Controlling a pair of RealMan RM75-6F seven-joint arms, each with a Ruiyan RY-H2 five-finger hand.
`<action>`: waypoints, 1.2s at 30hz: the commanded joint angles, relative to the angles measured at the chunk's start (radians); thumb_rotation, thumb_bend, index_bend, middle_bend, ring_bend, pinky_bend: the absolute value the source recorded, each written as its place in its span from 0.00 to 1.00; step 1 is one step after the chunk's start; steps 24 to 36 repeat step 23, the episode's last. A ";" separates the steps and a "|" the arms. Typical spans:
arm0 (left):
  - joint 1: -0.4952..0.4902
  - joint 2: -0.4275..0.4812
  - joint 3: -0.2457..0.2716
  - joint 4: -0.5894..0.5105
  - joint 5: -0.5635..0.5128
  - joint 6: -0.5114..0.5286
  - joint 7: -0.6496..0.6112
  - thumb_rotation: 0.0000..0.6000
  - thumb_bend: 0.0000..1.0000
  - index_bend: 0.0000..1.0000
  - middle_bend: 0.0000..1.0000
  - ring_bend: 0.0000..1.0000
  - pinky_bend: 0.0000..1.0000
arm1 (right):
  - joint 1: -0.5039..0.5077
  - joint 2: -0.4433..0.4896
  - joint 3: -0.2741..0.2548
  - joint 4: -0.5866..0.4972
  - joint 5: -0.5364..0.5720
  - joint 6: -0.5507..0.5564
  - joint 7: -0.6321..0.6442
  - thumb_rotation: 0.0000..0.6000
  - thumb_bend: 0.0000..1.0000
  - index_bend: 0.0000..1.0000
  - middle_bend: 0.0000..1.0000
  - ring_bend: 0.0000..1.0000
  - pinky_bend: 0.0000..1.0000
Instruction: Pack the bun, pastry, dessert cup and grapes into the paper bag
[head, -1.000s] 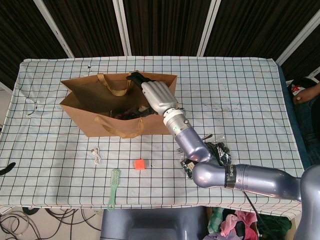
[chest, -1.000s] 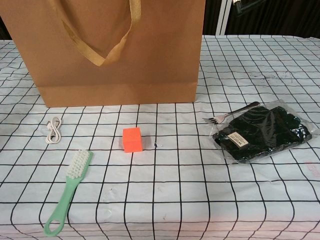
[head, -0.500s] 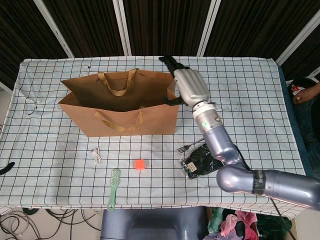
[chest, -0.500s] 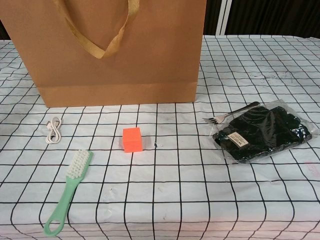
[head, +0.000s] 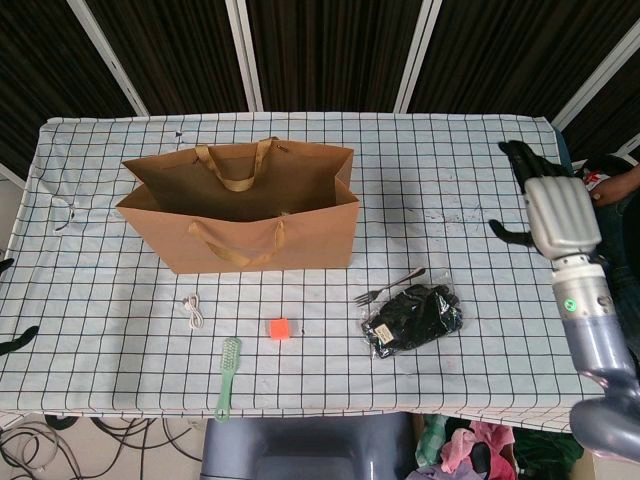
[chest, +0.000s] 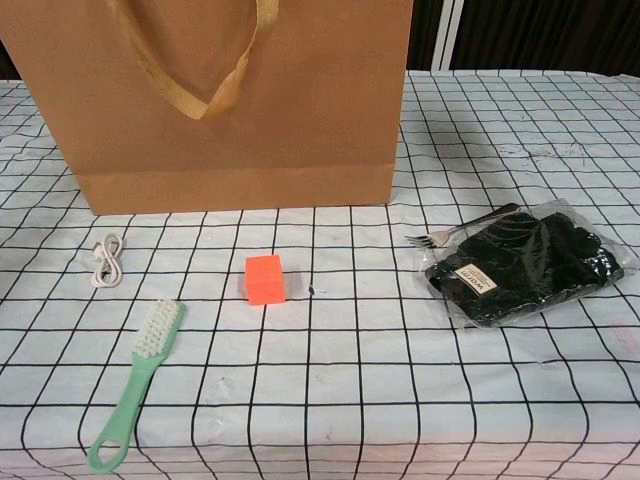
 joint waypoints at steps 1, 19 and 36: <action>-0.002 -0.005 0.001 -0.001 -0.001 -0.001 0.009 1.00 0.03 0.12 0.07 0.00 0.07 | -0.183 -0.035 -0.149 0.034 -0.205 0.155 0.040 1.00 0.17 0.08 0.09 0.19 0.25; -0.002 0.023 0.035 -0.012 0.041 -0.024 -0.041 1.00 0.03 0.11 0.07 0.00 0.07 | -0.442 -0.419 -0.302 0.291 -0.550 0.385 -0.091 1.00 0.17 0.08 0.09 0.19 0.25; -0.003 0.038 0.041 -0.034 0.030 -0.044 -0.035 1.00 0.03 0.11 0.07 0.00 0.07 | -0.448 -0.442 -0.281 0.299 -0.555 0.382 -0.101 1.00 0.17 0.08 0.09 0.19 0.25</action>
